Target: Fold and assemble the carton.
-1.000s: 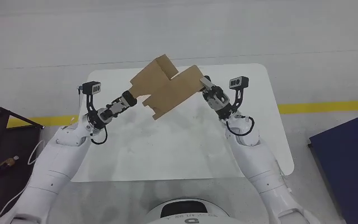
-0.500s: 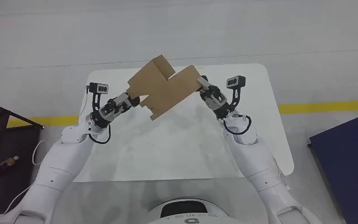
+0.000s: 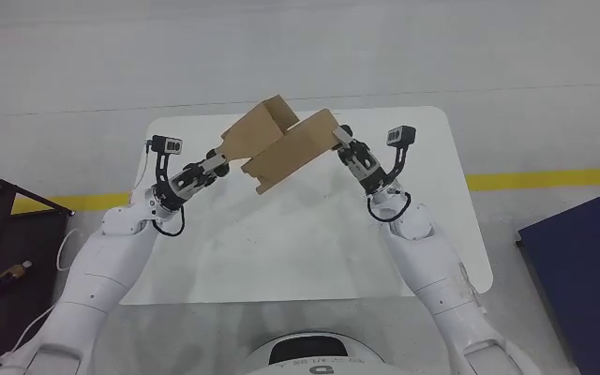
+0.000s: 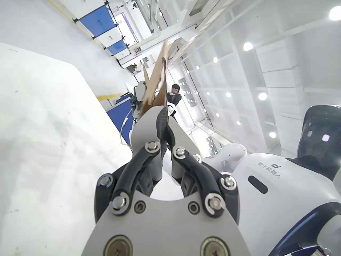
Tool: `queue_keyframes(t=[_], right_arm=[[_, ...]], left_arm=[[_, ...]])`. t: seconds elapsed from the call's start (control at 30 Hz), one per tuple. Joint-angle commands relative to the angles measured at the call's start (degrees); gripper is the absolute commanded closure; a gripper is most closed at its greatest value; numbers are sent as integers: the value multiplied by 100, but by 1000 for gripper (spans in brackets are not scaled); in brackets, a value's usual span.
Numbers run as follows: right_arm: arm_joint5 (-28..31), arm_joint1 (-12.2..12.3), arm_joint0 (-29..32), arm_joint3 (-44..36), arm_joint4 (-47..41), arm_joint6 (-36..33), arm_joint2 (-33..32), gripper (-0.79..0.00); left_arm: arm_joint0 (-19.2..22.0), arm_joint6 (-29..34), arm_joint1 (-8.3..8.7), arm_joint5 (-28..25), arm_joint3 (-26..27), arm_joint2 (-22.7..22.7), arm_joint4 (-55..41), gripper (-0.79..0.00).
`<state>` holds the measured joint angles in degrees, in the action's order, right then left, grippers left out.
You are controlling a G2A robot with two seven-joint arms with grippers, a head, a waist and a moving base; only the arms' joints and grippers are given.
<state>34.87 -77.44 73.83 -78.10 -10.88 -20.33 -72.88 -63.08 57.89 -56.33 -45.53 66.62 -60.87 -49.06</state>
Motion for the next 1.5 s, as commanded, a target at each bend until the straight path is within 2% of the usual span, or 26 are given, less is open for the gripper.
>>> queue_keyframes(t=[0.0, 0.13, 0.23, 0.33, 0.53, 0.57, 0.67, 0.9, 1.17, 1.33, 1.47], right_arm=[[23, -15, -32, 47, 530, 409, 22, 0], [15, -56, -122, 173, 1207, 1069, 100, 0], [7, -90, -170, 225, 1271, 1273, 193, 0], [-53, -114, -229, 275, 1244, 1371, 241, 0], [-55, -146, -311, 323, 964, 1228, 331, 0], [-45, -148, -316, 318, 896, 1182, 339, 0], [27, -154, -312, 285, 605, 1020, 343, 0], [244, -156, -274, 179, -637, 369, 287, 0], [415, -162, -297, 152, -1026, 173, 230, 0], [463, -175, -280, 35, -1236, 30, 271, 0], [461, -184, -251, -57, -1338, -96, 321, 0]], left_arm=[[-11, 47, -17, 92, 41, 8, -75, 0], [-64, 145, -50, 271, 103, 39, -79, 0], [-92, 146, -77, 414, 116, 96, 76, 0], [-93, 141, -113, 591, 101, 194, 273, 0], [-60, 126, -190, 570, 47, 249, 293, 0], [-46, 127, -193, 546, 20, 218, 283, -22], [-43, 135, -197, 495, -47, 110, 227, -785], [-194, 460, -154, 375, -108, -222, 41, -785], [-459, 539, -128, 453, -384, -463, -42, -785], [-274, 517, -266, 432, -532, -148, 83, -785], [43, 446, -468, 511, -831, 283, 82, -785]])
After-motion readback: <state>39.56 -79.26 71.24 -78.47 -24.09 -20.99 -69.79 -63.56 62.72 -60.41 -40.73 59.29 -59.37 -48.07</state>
